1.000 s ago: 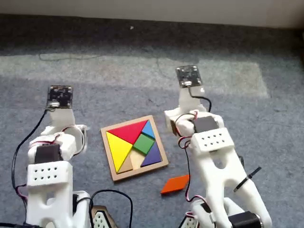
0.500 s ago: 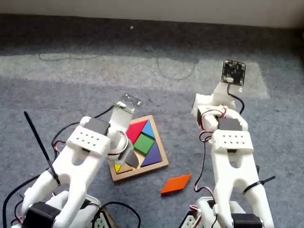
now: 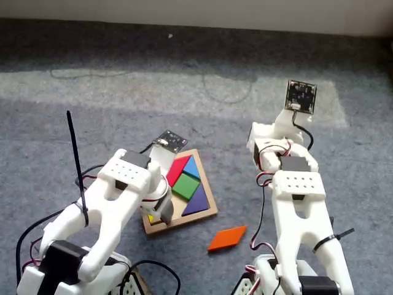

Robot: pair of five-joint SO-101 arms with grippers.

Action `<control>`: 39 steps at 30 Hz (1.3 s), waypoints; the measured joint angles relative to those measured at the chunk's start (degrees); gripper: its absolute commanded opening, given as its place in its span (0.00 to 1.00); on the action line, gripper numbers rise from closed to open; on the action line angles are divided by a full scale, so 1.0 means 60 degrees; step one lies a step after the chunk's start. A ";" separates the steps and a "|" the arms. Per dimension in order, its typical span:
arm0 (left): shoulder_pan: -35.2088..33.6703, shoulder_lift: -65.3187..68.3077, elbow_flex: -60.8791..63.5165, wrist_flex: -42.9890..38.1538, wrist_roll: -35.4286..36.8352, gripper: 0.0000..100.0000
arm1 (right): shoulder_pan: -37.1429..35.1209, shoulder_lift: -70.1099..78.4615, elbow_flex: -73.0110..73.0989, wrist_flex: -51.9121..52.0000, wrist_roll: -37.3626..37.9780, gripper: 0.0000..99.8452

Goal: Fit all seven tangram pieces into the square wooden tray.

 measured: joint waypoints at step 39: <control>0.0190 -0.1729 0.0190 -0.0747 -0.0103 0.32 | 0.0029 0.0000 0.0015 0.0000 0.0000 0.03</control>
